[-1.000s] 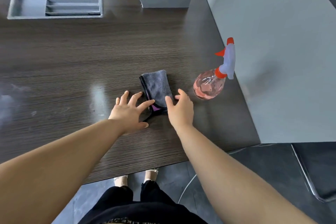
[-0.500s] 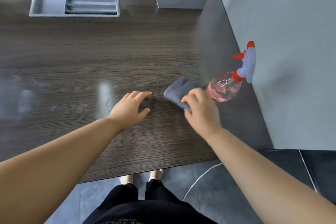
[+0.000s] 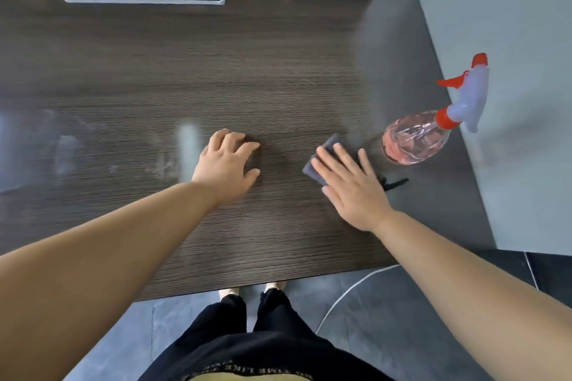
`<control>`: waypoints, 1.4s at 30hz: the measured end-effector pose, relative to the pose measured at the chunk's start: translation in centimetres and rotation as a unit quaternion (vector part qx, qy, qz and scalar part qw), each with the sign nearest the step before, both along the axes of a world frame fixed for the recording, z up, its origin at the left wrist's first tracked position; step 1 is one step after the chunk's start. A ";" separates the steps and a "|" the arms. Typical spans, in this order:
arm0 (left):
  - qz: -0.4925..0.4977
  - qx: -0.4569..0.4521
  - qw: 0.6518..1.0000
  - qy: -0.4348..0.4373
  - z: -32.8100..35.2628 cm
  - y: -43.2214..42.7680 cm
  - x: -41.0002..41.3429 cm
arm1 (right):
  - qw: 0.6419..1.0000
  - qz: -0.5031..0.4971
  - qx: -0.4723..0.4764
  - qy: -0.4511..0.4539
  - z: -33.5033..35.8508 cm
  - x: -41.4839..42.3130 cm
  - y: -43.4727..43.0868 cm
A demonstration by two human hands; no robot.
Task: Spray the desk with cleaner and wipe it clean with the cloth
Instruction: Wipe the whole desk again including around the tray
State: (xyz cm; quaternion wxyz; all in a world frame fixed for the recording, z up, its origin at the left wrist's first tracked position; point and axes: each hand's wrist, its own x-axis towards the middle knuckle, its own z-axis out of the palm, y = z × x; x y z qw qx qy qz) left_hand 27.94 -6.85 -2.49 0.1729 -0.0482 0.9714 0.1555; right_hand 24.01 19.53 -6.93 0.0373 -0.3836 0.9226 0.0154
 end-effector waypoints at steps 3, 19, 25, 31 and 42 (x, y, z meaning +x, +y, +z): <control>0.001 -0.021 1.000 -0.013 -0.1 -1.1 -0.6 | 0.972 -0.235 -0.033 0.001 0.1 -0.6 -2.4; -0.032 0.010 0.999 -0.004 -0.1 -4.3 -2.4 | 0.952 -0.285 -0.102 -0.031 0.3 -1.1 -11.9; -0.018 -0.006 1.000 0.012 0.2 -4.6 -5.2 | 0.994 -0.105 -0.019 -0.006 0.1 -2.1 -7.8; 0.021 -0.049 0.999 -0.011 0.6 -6.2 -10.5 | 0.917 -0.394 -0.040 -0.046 0.7 -9.7 -13.1; 0.087 -0.064 0.986 -0.129 -0.2 -6.6 -15.1 | 0.901 -0.426 -0.066 -0.038 0.7 -17.6 -12.1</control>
